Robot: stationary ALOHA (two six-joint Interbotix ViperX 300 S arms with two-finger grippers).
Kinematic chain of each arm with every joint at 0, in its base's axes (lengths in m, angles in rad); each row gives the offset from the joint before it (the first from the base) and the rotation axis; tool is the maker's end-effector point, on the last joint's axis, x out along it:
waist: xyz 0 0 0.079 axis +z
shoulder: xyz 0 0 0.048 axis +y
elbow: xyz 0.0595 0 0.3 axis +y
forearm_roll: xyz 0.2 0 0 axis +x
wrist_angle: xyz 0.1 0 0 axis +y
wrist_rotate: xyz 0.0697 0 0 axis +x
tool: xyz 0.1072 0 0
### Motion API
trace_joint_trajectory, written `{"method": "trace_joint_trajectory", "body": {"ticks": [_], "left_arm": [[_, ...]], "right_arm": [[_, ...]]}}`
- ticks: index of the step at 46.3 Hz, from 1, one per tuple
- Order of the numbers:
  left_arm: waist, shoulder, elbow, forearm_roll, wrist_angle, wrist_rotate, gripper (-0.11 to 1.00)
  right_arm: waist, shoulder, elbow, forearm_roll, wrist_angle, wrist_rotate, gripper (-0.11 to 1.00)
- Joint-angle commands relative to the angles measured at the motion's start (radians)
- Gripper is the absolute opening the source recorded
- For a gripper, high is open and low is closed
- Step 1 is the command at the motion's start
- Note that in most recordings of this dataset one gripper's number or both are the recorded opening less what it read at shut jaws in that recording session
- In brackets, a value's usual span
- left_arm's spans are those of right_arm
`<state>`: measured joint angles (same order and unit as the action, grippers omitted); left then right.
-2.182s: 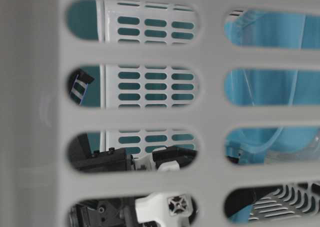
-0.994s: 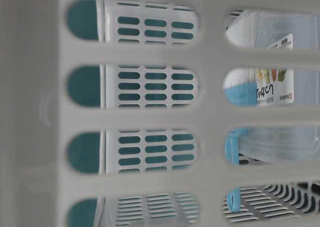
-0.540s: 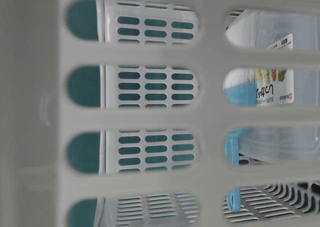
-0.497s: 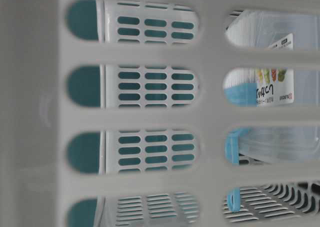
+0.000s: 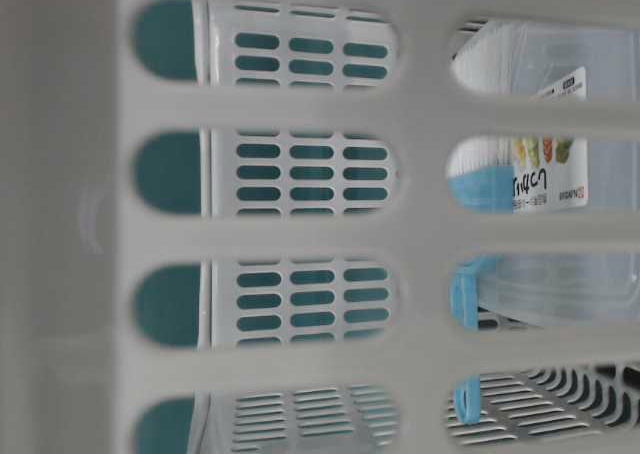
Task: Pick up the dustpan from the shopping basket with the left arm.
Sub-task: 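Lift the dustpan by its handle with the left gripper, raising it upward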
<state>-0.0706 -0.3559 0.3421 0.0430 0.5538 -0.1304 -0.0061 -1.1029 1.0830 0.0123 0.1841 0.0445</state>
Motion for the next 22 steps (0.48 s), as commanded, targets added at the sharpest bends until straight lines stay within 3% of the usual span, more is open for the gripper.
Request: {"method": "trace_joint_trajectory", "body": {"ticks": [1, 22], "left_arm": [[0.002, -0.021, -0.009, 0.002, -0.021, 0.003, 0.28], [0.002, -0.017, 0.005, 0.002, -0.028, 0.002, 0.28]], "right_arm": [[-0.002, 0.008, -0.011, 0.003, -0.009, 0.002, 0.79], [-0.003, 0.006, -0.009, 0.002, -0.009, 0.002, 0.79]]}}
